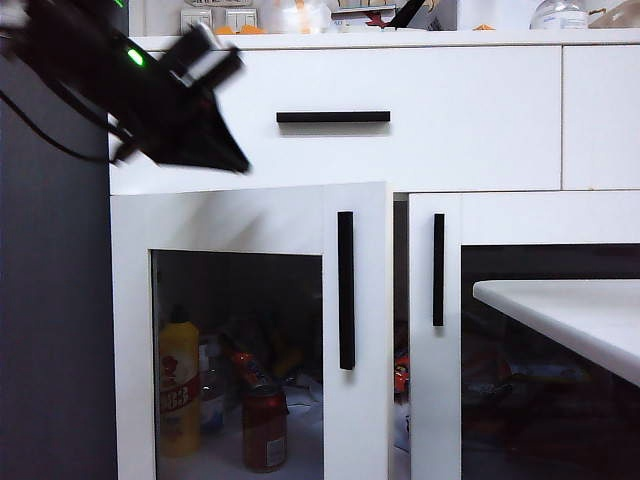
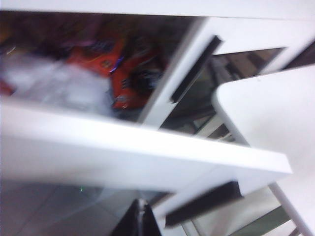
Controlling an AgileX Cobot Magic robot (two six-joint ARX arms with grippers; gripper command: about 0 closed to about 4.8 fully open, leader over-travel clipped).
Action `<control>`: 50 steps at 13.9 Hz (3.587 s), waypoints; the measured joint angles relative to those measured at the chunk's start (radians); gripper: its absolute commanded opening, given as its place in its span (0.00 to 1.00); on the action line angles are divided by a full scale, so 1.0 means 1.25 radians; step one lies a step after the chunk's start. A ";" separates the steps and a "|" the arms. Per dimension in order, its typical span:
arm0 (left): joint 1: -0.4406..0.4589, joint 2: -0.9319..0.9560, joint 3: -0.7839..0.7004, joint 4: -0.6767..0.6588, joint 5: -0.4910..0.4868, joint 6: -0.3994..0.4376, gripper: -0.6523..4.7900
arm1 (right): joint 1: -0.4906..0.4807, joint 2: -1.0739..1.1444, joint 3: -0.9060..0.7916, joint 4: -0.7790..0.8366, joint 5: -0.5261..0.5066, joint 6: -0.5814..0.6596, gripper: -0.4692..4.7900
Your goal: Open the left door of the white cabinet, pick up a can of beverage from the table on the right, place it inside the cabinet, and finally close the cabinet door.
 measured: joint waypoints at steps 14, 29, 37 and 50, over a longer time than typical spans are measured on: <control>-0.018 0.347 0.003 0.474 -0.063 0.050 0.11 | -0.030 0.087 0.000 -0.021 0.032 -0.024 0.08; -0.021 0.570 0.330 0.461 -0.090 0.095 0.11 | -0.043 0.205 -0.005 0.030 0.032 -0.031 0.08; -0.017 0.567 0.399 0.332 -0.066 0.072 0.11 | -0.061 0.200 -0.005 0.014 0.032 -0.031 0.08; -0.108 -0.451 0.008 -0.140 -0.128 0.045 0.11 | -0.063 -0.274 -0.005 -0.189 0.210 -0.069 0.08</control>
